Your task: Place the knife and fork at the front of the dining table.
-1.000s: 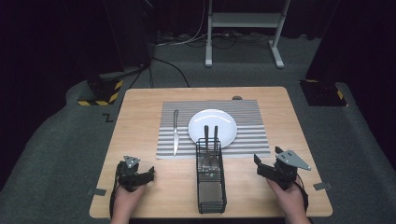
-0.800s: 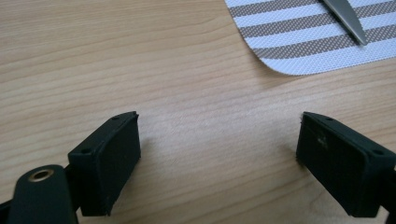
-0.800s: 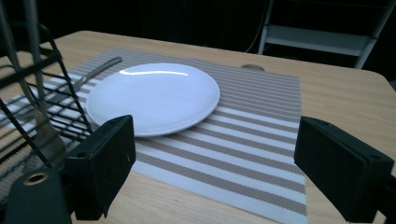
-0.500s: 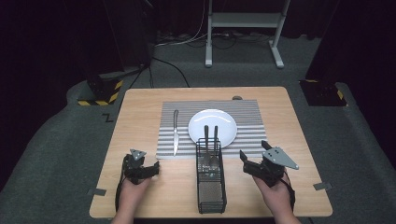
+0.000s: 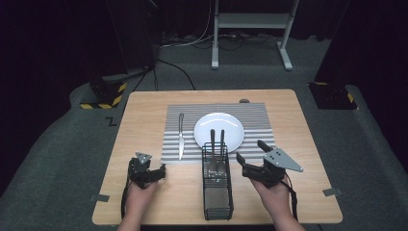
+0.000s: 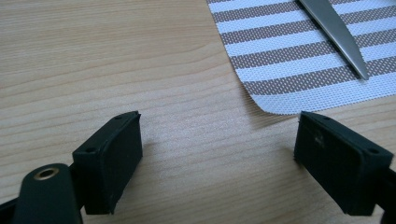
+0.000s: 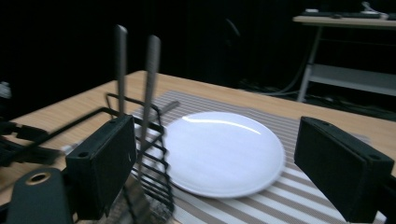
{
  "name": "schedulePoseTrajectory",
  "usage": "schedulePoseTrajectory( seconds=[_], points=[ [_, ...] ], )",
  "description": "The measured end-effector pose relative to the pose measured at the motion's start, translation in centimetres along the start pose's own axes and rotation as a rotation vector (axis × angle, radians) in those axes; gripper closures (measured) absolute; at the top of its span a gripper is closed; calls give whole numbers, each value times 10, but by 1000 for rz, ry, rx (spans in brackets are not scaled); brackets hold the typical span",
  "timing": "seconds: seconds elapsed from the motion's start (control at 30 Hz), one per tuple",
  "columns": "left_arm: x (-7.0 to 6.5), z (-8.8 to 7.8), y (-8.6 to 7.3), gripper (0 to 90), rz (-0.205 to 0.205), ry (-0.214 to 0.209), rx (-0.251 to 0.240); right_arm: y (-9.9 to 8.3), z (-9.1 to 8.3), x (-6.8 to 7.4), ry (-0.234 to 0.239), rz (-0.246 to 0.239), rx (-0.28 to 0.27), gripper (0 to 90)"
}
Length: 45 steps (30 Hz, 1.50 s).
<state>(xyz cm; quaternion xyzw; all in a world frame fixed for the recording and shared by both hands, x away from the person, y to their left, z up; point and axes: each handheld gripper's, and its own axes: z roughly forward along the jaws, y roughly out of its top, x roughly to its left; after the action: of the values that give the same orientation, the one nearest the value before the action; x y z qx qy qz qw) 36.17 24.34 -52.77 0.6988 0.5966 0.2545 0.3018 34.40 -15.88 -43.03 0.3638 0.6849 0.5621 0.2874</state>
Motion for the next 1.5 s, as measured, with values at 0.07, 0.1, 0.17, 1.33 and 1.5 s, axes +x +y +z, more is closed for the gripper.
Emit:
schedulePoseTrajectory(
  seconds=[0.07,0.1,0.17,1.33,1.5],
  points=[
    [0,0,0,153,0,1,-5,4,7,5,14,-9,-6,136],
    [0,0,-1,153,1,2,-5,5,11,8,14,-17,-3,139],
    [0,-1,-1,155,2,5,-4,8,18,12,21,-22,0,163],
    [0,-2,-3,157,4,-4,-8,17,62,37,98,-26,-23,820],
    [0,-2,-3,158,4,-4,-8,19,58,39,117,-21,-52,849]
  ],
)
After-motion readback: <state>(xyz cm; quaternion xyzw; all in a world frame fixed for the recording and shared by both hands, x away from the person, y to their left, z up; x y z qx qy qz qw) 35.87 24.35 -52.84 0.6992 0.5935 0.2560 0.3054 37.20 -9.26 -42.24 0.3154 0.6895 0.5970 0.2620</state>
